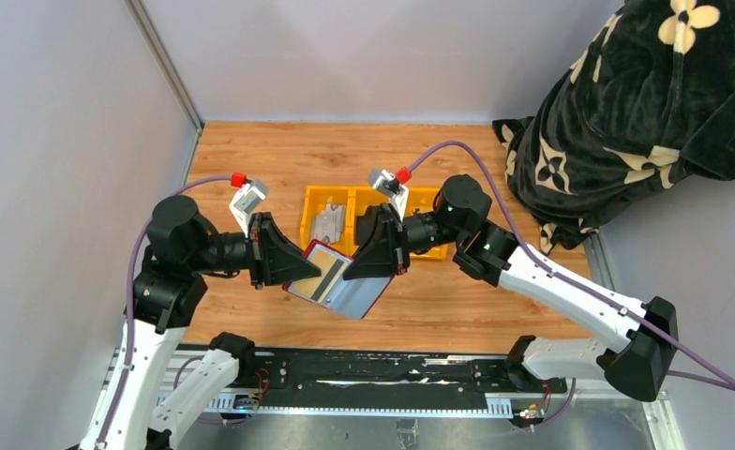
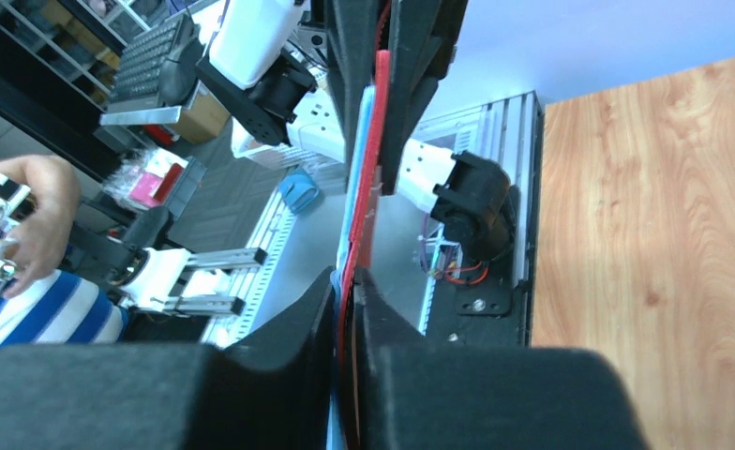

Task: Take the credit cards out of the card holder
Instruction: Remove the credit card from the card holder.

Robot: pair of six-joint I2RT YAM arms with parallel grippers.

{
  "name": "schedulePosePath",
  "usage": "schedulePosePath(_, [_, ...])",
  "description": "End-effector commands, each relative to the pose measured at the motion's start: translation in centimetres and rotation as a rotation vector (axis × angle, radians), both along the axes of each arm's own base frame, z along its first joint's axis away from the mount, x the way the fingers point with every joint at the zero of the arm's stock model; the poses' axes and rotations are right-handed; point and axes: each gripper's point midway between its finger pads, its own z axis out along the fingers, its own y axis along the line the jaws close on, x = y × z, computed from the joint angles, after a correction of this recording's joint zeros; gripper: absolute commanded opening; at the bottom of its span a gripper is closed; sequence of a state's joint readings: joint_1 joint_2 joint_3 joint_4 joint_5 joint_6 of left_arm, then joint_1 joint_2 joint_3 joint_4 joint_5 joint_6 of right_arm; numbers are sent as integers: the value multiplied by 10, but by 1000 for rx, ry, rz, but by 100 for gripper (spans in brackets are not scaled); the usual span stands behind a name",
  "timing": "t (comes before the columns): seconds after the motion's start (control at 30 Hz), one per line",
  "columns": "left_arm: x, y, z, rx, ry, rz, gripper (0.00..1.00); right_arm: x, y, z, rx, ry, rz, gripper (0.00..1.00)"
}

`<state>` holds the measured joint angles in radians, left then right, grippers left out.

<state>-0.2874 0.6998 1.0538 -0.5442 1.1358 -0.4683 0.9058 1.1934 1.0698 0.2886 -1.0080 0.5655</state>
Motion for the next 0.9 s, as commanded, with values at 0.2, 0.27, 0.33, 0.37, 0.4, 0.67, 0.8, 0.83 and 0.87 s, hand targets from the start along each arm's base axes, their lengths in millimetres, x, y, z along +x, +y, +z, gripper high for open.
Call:
schedulePosePath(0.2, [-2, 0, -7, -7, 47, 9, 45, 2, -3, 11, -141, -31, 26, 0])
schedulePosePath(0.27, [-7, -1, -13, -5, 72, -29, 44, 2, -4, 6, -187, -29, 43, 0])
schedulePosePath(0.33, [-10, -1, -17, -3, 81, -54, 39, 3, -3, 7, -203, -53, 51, 0])
schedulePosePath(0.37, [-12, -1, -18, -2, 84, -66, 36, 4, -3, 4, -216, -55, 57, 0])
schedulePosePath(0.4, [-14, -1, -18, -4, 83, -83, 34, 5, -3, 3, -227, -61, 62, 0])
schedulePosePath(0.67, [-7, -2, -15, 2, 64, -67, 3, 19, 4, -1, -274, -112, 23, 25])
schedulePosePath(0.8, [11, 0, -9, 19, 5, 47, 0, 44, 3, 11, -269, -193, -128, 45])
schedulePosePath(0.83, [13, 1, -8, 27, 1, 63, 0, 54, 1, 16, -265, -212, -194, 48])
schedulePosePath(0.87, [16, 1, -6, 36, -11, 80, 0, 62, -4, 24, -253, -226, -268, 51])
